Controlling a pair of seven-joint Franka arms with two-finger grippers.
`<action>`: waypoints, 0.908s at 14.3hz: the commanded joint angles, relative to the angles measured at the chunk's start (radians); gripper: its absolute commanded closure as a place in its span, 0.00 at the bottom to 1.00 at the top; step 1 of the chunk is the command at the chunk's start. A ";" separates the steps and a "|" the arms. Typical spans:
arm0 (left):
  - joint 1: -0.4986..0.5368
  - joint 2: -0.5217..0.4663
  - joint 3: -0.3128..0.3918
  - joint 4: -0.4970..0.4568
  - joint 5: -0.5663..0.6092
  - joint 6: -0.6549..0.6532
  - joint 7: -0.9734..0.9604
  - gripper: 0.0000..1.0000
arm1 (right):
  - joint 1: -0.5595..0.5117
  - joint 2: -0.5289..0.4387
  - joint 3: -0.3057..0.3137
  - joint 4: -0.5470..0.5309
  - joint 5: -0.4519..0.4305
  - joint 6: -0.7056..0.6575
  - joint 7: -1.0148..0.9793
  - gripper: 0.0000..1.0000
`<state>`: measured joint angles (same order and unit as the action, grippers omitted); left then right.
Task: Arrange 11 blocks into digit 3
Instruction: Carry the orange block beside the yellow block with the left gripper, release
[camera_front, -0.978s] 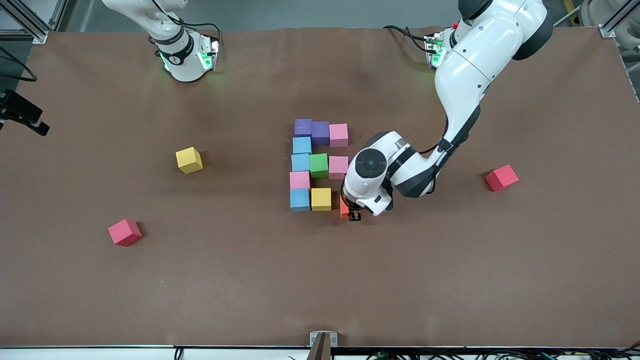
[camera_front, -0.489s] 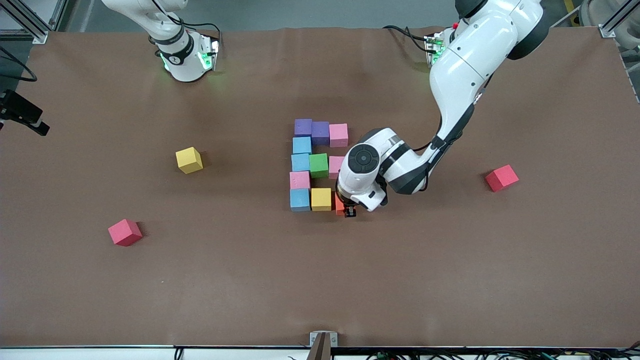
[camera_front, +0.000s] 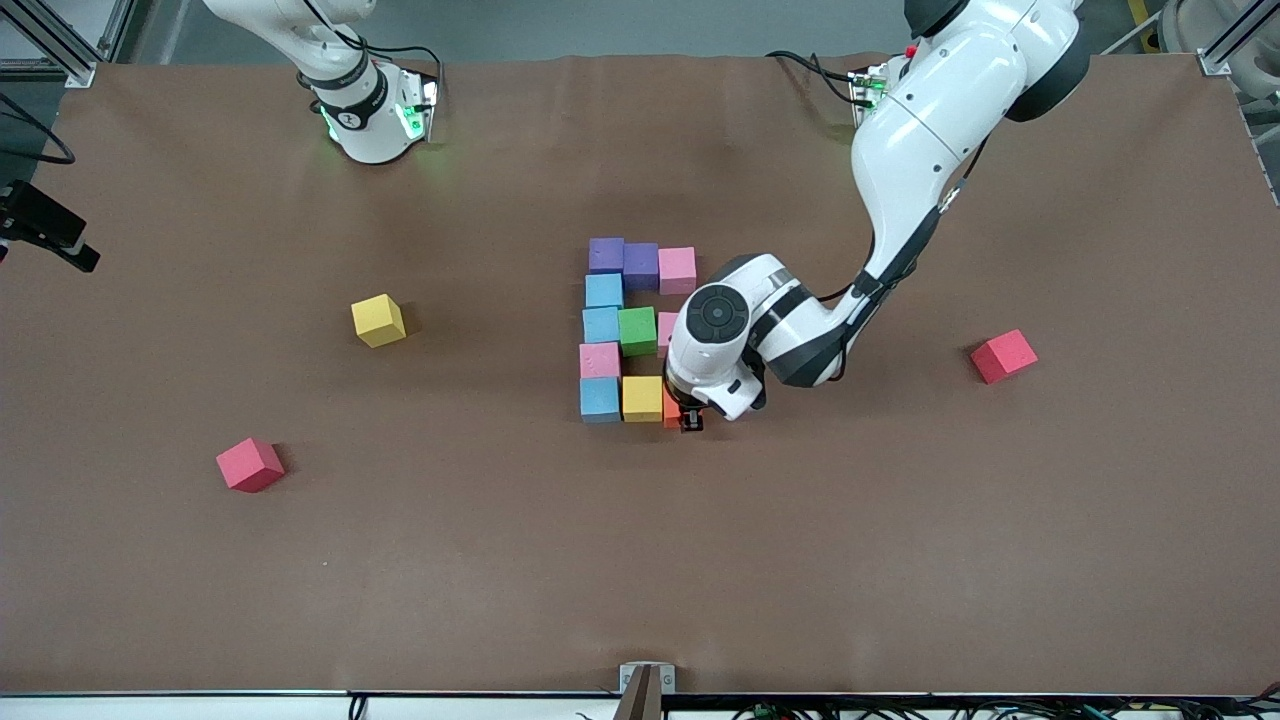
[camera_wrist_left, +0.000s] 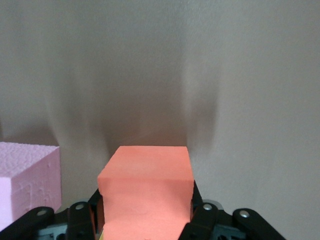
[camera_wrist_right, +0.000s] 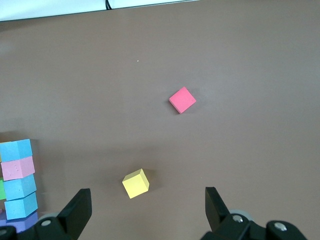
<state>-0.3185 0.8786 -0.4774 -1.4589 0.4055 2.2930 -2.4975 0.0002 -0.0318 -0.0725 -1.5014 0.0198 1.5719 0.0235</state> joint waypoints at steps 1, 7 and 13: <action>-0.020 0.026 0.009 0.035 -0.017 -0.006 0.005 0.83 | 0.003 0.010 0.000 0.020 0.000 -0.004 -0.001 0.00; -0.010 0.014 0.008 0.035 -0.011 -0.004 0.015 0.00 | 0.004 0.012 0.000 0.020 0.002 -0.004 -0.002 0.00; 0.006 -0.107 -0.012 0.035 -0.011 -0.062 0.077 0.00 | 0.004 0.013 0.002 0.020 0.000 -0.004 -0.001 0.00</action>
<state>-0.3142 0.8496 -0.4825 -1.4097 0.4045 2.2865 -2.4517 0.0003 -0.0295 -0.0716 -1.5012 0.0199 1.5720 0.0235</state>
